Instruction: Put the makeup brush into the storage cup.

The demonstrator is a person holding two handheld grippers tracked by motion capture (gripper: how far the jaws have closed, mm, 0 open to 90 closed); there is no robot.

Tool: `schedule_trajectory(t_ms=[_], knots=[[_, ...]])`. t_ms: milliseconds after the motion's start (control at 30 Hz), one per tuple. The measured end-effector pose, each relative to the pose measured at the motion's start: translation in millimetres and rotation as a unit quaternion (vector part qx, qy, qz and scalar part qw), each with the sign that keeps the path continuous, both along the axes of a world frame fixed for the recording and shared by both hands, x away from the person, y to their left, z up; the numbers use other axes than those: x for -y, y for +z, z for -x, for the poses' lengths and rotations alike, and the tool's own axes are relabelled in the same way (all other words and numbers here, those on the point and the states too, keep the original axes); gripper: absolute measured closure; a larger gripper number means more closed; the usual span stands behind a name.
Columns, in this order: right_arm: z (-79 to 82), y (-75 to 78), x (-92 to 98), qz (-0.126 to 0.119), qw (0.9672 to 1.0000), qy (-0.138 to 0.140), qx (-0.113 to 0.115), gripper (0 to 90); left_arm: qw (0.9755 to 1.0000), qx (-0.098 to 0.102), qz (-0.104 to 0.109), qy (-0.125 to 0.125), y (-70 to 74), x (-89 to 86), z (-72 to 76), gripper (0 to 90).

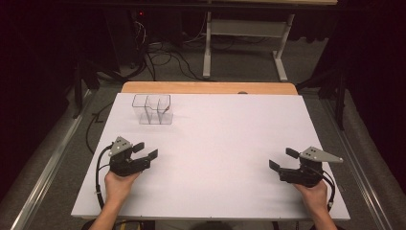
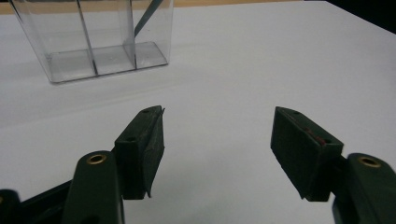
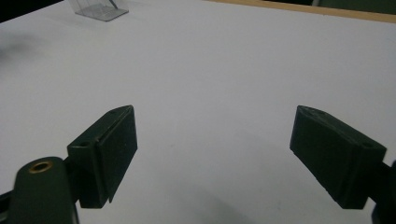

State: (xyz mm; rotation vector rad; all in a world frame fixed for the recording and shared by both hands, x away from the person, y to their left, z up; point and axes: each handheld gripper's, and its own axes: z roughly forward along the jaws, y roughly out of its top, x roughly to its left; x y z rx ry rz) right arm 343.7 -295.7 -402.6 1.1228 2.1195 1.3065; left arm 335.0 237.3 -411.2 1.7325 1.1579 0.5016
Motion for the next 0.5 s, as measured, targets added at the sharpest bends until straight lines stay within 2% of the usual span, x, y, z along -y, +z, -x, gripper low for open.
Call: schedule_trajectory(t_ms=[500], knots=[[-1.2,-3.0,-4.1,0.001,0.9999,0.008,-0.01,16.6,1.0,-0.007,-0.001,-0.006,-2.7,1.5,-1.0,35.0]])
